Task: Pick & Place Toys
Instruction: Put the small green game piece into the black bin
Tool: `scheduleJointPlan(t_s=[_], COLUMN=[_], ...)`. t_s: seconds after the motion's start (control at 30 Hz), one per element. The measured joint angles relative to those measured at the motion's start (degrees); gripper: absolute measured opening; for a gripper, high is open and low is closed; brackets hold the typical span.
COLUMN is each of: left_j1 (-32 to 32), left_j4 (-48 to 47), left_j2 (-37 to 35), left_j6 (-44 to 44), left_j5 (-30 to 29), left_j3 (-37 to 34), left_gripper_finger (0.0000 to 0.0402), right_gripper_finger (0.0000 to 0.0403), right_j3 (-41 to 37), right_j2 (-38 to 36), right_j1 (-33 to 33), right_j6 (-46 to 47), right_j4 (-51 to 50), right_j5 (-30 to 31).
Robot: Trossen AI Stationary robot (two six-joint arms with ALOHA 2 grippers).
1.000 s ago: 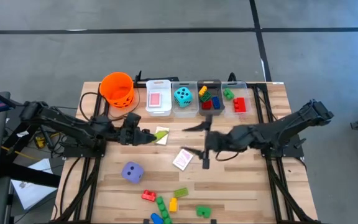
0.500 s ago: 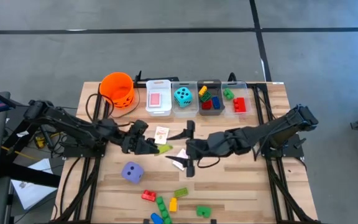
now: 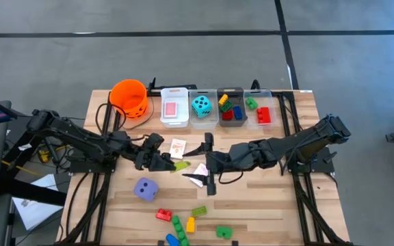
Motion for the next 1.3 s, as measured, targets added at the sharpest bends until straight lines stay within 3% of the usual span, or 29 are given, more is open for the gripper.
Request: scheduleJointPlan(t_s=[0.7, 0.9, 1.2, 1.3], left_j1=[0.04, 0.0, -0.07, -0.11], left_j4=[0.0, -0.28, -0.2, -0.17], left_j2=[0.0, 0.0, 0.0, -0.02], left_j6=[0.24, 0.24, 0.17, 0.0], left_j5=[-4.64, -5.86, -6.67, -6.65], left_j3=[-0.04, -0.09, -0.13, -0.15], left_gripper_finger=[0.0136, 0.0136, 0.0136, 0.0136], right_gripper_finger=[0.0256, 0.0197, 0.0075, 0.0056], right_j3=[0.0, 0.0, 0.0, 0.0], right_j2=[0.0, -0.07, -0.22, -0.22], right_j1=[-0.11, -0.2, -0.17, -0.11], right_j6=[0.11, 0.11, 0.06, -0.13], right_j4=[-0.05, -1.19, -1.58, -1.59], right_j5=[-0.19, -1.01, -0.88, -1.03])
